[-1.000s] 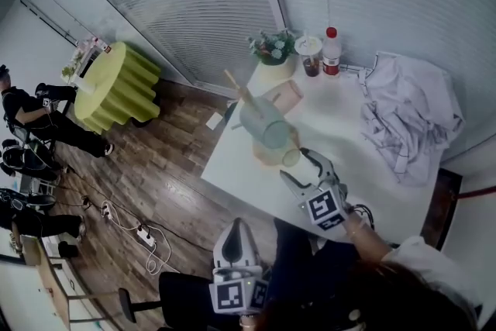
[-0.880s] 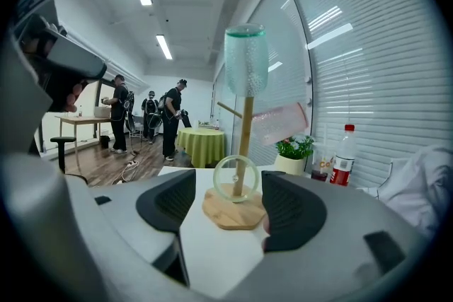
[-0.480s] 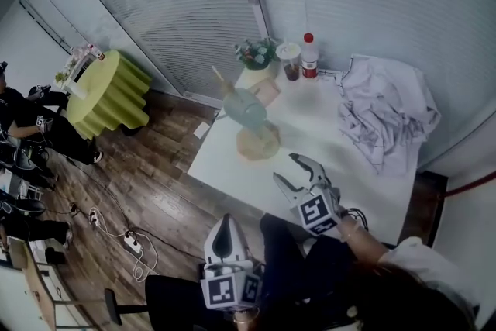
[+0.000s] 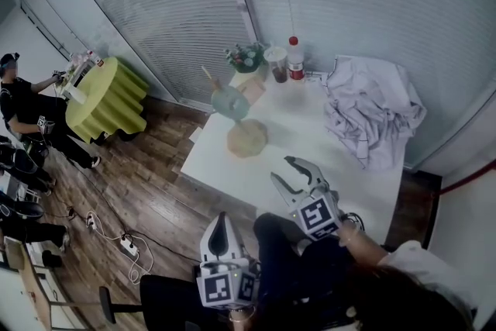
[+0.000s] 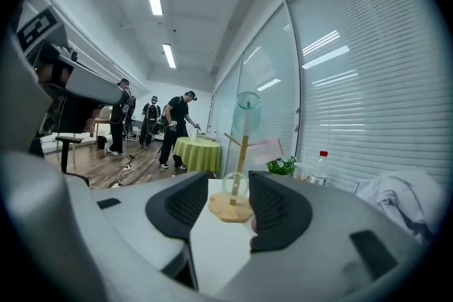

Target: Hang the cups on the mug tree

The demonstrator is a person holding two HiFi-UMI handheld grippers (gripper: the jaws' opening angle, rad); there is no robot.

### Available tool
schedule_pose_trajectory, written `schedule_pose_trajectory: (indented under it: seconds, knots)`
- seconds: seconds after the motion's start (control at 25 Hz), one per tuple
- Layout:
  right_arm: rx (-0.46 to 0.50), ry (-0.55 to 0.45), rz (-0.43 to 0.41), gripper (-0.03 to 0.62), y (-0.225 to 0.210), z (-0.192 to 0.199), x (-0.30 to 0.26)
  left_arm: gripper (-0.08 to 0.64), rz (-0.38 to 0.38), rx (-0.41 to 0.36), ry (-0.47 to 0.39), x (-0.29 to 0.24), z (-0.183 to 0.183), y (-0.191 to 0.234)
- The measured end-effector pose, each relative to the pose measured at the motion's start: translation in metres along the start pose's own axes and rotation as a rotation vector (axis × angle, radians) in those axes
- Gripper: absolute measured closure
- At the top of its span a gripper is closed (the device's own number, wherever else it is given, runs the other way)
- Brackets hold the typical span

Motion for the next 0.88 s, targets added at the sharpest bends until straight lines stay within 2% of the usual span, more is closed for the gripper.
schedule_pose_trajectory:
  seconds: [0.04, 0.24, 0.4, 0.52, 0.68, 0.76, 0.88]
  knots:
    - [-0.010, -0.007, 0.011, 0.429, -0.002, -0.003, 0.005, 0.557, 0.003, -0.002, -0.004, 0.001, -0.002, -0.003]
    - [-0.040, -0.047, 0.064, 0.511, -0.012, -0.014, 0.030, 0.557, 0.005, -0.012, -0.014, 0.009, -0.003, -0.014]
    - [-0.055, -0.096, 0.090, 0.526, -0.022, -0.025, 0.050, 0.557, 0.014, 0.000, -0.024, 0.015, -0.002, -0.027]
    - [-0.090, -0.095, 0.113, 0.531, -0.030, -0.031, 0.065, 0.557, 0.025, 0.002, -0.028, 0.016, -0.002, -0.036]
    - [-0.100, -0.139, 0.115, 0.549, -0.036, -0.046, 0.083, 0.557, 0.039, -0.013, -0.026, 0.015, -0.002, -0.046]
    - [-0.108, -0.149, 0.118, 0.588, -0.040, -0.049, 0.090, 0.557, 0.043, -0.019, -0.027, 0.015, -0.004, -0.052]
    - [-0.111, -0.155, 0.113, 0.591, -0.041, -0.054, 0.095, 0.557, 0.039, -0.017, -0.036, 0.014, -0.010, -0.058]
Point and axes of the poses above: the fingertips, and each gripper's own axes: x backward along the fingers, y to its left, z out of its underside, the point moved 2 cm from there along x, backward along the fingers, and after that the axes turned 10 degrees about -y, right-handed, at the moved point
